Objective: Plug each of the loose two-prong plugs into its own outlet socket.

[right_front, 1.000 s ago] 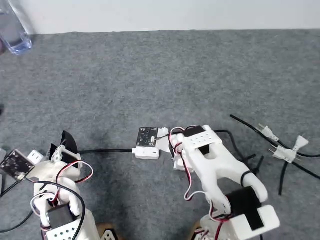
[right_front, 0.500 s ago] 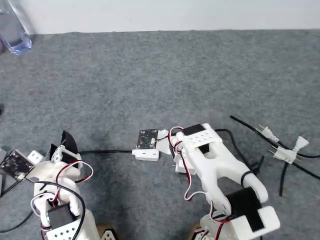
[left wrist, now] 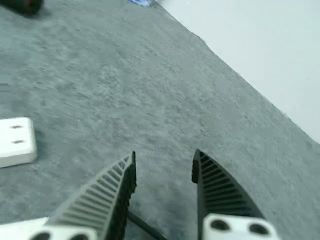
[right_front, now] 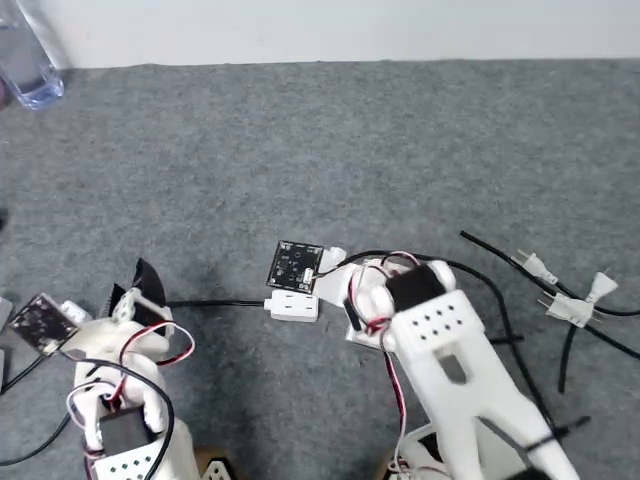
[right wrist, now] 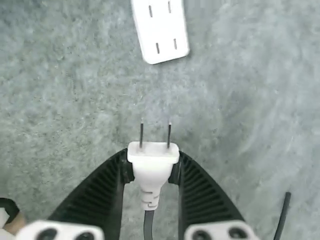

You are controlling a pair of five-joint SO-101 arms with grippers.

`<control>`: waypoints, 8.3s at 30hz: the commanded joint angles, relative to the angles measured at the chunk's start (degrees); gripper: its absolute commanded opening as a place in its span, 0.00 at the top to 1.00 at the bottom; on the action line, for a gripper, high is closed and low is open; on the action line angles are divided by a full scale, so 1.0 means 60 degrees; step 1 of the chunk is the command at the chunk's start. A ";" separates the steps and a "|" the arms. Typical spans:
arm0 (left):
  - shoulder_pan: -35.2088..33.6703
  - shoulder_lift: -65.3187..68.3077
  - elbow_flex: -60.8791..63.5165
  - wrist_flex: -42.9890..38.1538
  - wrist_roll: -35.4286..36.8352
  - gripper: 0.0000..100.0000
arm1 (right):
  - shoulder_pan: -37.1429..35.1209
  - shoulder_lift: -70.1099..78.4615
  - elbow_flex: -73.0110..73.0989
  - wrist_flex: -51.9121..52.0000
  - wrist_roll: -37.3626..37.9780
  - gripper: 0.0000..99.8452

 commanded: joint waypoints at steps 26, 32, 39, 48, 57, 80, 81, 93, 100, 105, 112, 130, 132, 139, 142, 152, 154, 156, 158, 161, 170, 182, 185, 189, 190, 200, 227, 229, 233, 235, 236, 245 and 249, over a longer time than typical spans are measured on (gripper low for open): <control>0.7883 -0.0103 -0.0095 -0.1729 0.0322 0.53 | 0.0491 -0.0886 -0.0484 -0.1985 -0.1289 0.99; 0.7941 -0.0103 -0.0110 -0.1993 0.0308 0.53 | 0.0491 -0.0886 -0.0044 -0.2571 -0.1245 0.99; 0.7311 -0.0103 -0.0081 -0.2198 0.0308 0.53 | 0.0476 -0.0989 0.0088 -0.2674 -0.1289 0.99; 0.7048 -0.0103 -0.0081 -0.2168 0.0308 0.53 | 0.0418 -0.1004 -0.0630 -0.2117 -0.1612 0.99; 0.6374 -0.0103 -0.0081 -0.2168 0.0308 0.53 | -0.0081 -0.1018 -0.1319 -0.1487 -0.2051 0.99; 0.5670 -0.0103 -0.0081 -0.2198 0.0322 0.52 | -0.0637 -0.1018 -0.1158 -0.1883 -0.3736 0.99; 0.5582 -0.0103 -0.0081 -0.2198 0.0322 0.52 | -0.0652 -0.1018 -0.1187 -0.1868 -0.3780 0.99; 0.5509 -0.0088 -0.0081 -0.2168 0.0322 0.52 | -0.1663 -0.1018 -0.1744 -0.1810 -0.4205 0.99; 0.5509 -0.0088 -0.0081 -0.2168 0.0322 0.52 | -0.1692 -0.1018 -0.2300 -0.1326 -0.4234 0.99; 0.5509 -0.0088 -0.0081 -0.2168 0.0322 0.52 | -0.2059 -0.1018 -0.2711 -0.0447 -0.4249 0.99; 0.5451 -0.0088 -0.0081 -0.2154 0.0322 0.52 | -0.2615 -0.1385 -0.2681 -0.0037 -0.4205 0.99; 0.5495 -0.0059 -0.0081 -0.2139 0.0322 0.52 | -0.2601 -0.3128 -0.2740 0.0872 -0.4059 0.99; 0.5495 -0.0059 -0.0081 -0.2139 0.0322 0.52 | -0.2571 -0.3260 -0.2740 0.0872 -0.4059 0.99; 0.5495 -0.0059 -0.0081 -0.2066 0.0322 0.52 | -0.2557 -0.3319 -0.2755 0.0828 -0.4044 0.99; 0.5509 -0.0088 -0.0081 -0.2007 0.0322 0.52 | -0.2557 -0.3260 -0.2755 0.0784 -0.4029 0.99; 0.5509 -0.0088 -0.0081 -0.1963 0.0322 0.52 | -0.2073 -0.3231 -0.3326 0.0872 -0.3897 0.99; 0.5509 -0.0088 -0.0081 -0.1963 0.0322 0.52 | -0.2073 -0.3231 -0.3311 0.0872 -0.3897 0.99; 0.5509 -0.0088 -0.0081 -0.1963 0.0322 0.52 | -0.2073 -0.3231 -0.3326 0.0886 -0.3897 0.99; 0.5509 -0.0088 -0.0081 -0.1963 0.0322 0.52 | -0.2073 -0.3231 -0.3326 0.0886 -0.3883 0.99; 0.5509 -0.0088 -0.0081 -0.1963 0.0322 0.52 | -0.2059 -0.3231 -0.3326 0.0872 -0.3868 0.99; 0.5509 -0.0088 -0.0081 -0.1963 0.0322 0.52 | -0.2029 -0.3216 -0.3223 0.0872 -0.3458 0.99; 0.5451 -0.0088 -0.0081 -0.1963 0.0322 0.52 | -0.1546 -0.3172 -0.2916 0.0886 -0.2901 0.99; 0.5451 -0.0088 -0.0081 -0.1963 0.0322 0.52 | -0.1546 -0.2864 -0.3136 0.1077 -0.2886 0.99; 0.5436 -0.0088 -0.0081 -0.1963 0.0322 0.52 | -0.1355 -0.2352 -0.3253 0.1004 -0.2725 0.99; 0.5436 -0.0088 -0.0081 -0.1963 0.0322 0.52 | -0.1282 -0.2205 -0.3253 0.0974 -0.2564 0.99; 0.4469 -0.0103 -0.0081 -0.1934 0.0293 0.52 | -0.0667 0.0139 -0.4733 0.1985 -0.1333 0.99; -0.1319 -0.0088 -0.0081 0.1377 -0.2242 0.52 | -0.0989 0.8725 -1.0095 0.4051 0.1451 0.99; -0.1319 -0.0088 -0.0081 0.1377 -0.2242 0.52 | -0.1004 0.8799 -1.0095 0.4022 0.1451 0.99; -0.1319 -0.0088 -0.0081 0.1377 -0.2242 0.52 | -0.0989 0.8857 -1.0022 0.3861 0.1451 0.99; -0.1319 -0.0088 -0.0081 0.1392 -0.2242 0.52 | -0.0989 0.8857 -0.9875 0.3656 0.1451 0.99; -0.1333 -0.0073 -0.0081 0.1392 -0.2242 0.52 | -0.0989 0.8857 -0.9832 0.3582 0.1451 0.99; -0.1319 -0.0088 -0.0081 0.1626 -0.2256 0.52 | -0.0989 0.8857 -0.9026 0.2908 0.1451 0.99; -0.1319 -0.0088 -0.0081 0.1612 -0.2256 0.52 | -0.0989 0.9004 -0.9011 0.2879 0.1451 0.99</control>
